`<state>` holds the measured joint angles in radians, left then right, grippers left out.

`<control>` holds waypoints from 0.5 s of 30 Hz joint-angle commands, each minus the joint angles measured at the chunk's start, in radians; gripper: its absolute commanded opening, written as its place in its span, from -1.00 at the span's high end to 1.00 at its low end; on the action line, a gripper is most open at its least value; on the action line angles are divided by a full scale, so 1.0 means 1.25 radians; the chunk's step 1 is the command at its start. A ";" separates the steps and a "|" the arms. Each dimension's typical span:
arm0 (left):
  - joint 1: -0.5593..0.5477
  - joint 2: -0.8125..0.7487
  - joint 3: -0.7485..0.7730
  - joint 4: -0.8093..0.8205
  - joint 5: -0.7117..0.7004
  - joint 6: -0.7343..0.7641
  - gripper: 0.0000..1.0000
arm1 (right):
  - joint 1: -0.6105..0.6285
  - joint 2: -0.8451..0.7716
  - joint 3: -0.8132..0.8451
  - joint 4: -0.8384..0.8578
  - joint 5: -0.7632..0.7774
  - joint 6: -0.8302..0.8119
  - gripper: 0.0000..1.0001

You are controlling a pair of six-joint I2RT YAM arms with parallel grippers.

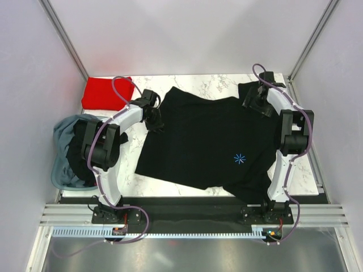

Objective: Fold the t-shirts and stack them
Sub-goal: Flatten the tshirt out

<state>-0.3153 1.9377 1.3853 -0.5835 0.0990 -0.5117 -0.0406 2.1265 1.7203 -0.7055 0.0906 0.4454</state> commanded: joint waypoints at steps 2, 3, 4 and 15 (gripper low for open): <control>0.010 -0.009 -0.043 0.073 -0.025 -0.061 0.35 | 0.024 0.084 0.115 -0.033 -0.022 0.001 -0.96; 0.023 -0.011 -0.054 0.078 -0.032 -0.069 0.35 | 0.028 0.104 0.131 -0.039 -0.027 0.001 -0.96; 0.031 -0.015 -0.082 0.091 -0.030 -0.087 0.36 | 0.028 0.143 0.164 -0.045 -0.037 0.001 -0.96; 0.132 -0.079 -0.249 0.180 -0.031 -0.129 0.37 | 0.134 0.441 0.566 -0.080 -0.179 -0.029 -0.96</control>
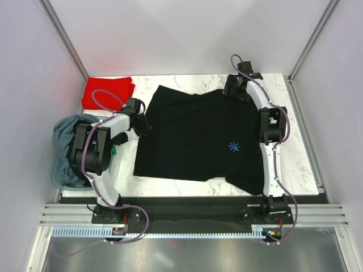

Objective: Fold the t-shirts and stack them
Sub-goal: Flatten the tshirt out

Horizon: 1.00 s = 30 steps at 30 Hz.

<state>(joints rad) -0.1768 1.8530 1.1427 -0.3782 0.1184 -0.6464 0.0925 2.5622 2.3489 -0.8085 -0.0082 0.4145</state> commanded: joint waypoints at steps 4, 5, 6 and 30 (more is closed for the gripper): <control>0.035 0.001 -0.054 0.031 -0.031 -0.022 0.36 | 0.046 0.119 0.114 0.128 -0.106 -0.016 -0.96; 0.038 0.007 -0.041 0.028 -0.012 -0.022 0.36 | 0.047 0.116 0.116 0.148 -0.110 -0.015 -0.96; 0.041 0.011 -0.012 0.011 -0.005 -0.022 0.37 | 0.049 0.110 0.121 0.162 -0.114 -0.014 -0.96; 0.003 -0.610 -0.321 -0.165 -0.024 -0.026 0.25 | -0.124 -1.079 -1.001 0.022 0.287 0.201 -0.96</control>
<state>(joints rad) -0.1566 1.1339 0.8074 -0.5598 0.0818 -0.6456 -0.0509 1.2972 1.3331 -0.6724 0.2485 0.5854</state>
